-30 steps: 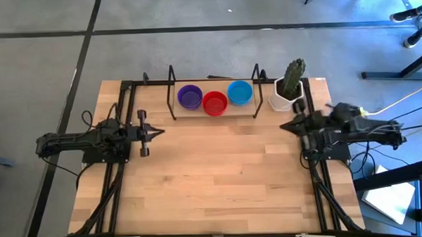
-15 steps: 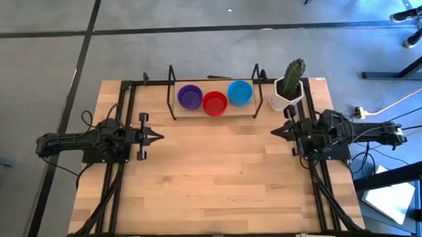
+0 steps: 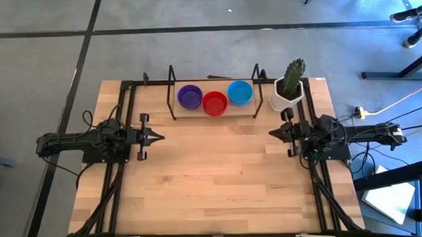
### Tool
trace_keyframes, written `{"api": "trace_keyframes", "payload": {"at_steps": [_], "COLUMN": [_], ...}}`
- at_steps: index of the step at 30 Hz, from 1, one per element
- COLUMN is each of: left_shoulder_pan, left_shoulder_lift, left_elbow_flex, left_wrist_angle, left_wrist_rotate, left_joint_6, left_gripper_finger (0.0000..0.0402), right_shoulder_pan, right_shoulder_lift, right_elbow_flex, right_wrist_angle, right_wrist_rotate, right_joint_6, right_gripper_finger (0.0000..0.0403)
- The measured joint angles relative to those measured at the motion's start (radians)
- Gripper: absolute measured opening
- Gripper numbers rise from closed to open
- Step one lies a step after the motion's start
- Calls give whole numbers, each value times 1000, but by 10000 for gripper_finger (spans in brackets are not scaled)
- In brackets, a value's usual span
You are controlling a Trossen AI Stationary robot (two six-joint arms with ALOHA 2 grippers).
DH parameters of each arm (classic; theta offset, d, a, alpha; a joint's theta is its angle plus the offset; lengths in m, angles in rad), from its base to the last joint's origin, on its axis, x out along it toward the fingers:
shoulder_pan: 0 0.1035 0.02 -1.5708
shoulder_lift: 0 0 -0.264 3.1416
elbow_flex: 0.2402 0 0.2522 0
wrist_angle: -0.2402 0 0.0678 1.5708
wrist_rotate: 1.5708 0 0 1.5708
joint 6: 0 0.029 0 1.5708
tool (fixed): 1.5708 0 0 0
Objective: Pick & Place Mini bowls
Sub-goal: Return to Home Position
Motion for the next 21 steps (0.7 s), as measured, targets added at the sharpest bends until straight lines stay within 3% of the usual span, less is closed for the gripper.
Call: {"api": "trace_keyframes", "payload": {"at_steps": [21], "left_shoulder_pan": [0], "left_shoulder_lift": [0], "left_elbow_flex": [0], "left_wrist_angle": [-12], "left_wrist_rotate": [-3], "left_joint_6": [-39], "left_gripper_finger": [2], "right_shoulder_pan": [0], "right_shoulder_lift": [1], "right_elbow_flex": [0], "right_wrist_angle": [-72], "right_wrist_rotate": [0], "right_joint_6": [79], "right_gripper_finger": [4]}}
